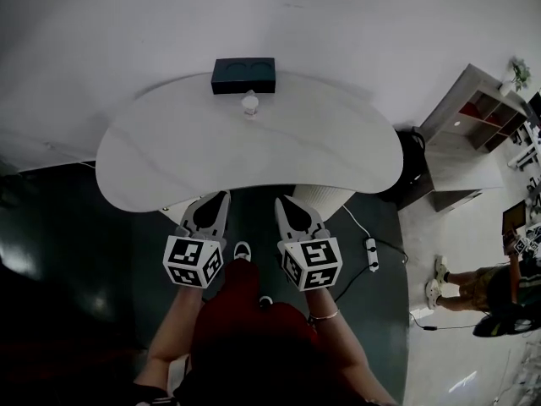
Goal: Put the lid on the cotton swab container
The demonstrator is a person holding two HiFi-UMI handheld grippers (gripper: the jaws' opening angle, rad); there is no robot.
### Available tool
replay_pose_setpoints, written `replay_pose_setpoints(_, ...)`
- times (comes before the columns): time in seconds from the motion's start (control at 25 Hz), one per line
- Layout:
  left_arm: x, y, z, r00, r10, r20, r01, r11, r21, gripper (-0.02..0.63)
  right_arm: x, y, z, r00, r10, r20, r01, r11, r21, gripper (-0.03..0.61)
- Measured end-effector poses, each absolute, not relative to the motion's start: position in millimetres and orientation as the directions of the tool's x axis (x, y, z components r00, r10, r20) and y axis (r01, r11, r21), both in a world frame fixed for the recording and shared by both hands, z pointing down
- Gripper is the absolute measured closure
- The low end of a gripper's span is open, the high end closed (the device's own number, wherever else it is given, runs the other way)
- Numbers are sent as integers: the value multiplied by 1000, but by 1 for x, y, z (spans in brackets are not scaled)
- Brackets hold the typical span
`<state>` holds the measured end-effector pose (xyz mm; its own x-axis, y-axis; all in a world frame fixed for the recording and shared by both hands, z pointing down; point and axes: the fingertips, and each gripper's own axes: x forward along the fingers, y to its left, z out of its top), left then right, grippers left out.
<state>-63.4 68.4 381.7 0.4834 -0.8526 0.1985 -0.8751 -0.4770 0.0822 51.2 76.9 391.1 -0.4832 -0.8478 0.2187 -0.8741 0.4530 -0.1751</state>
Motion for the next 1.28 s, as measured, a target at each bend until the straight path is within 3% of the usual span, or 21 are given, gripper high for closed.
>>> replay_pose_setpoints(1.28,-83,-158,430,606,-740,292,-793,-589,154,586,2,-130,439,-429,-824,370,-902,410,-132,541)
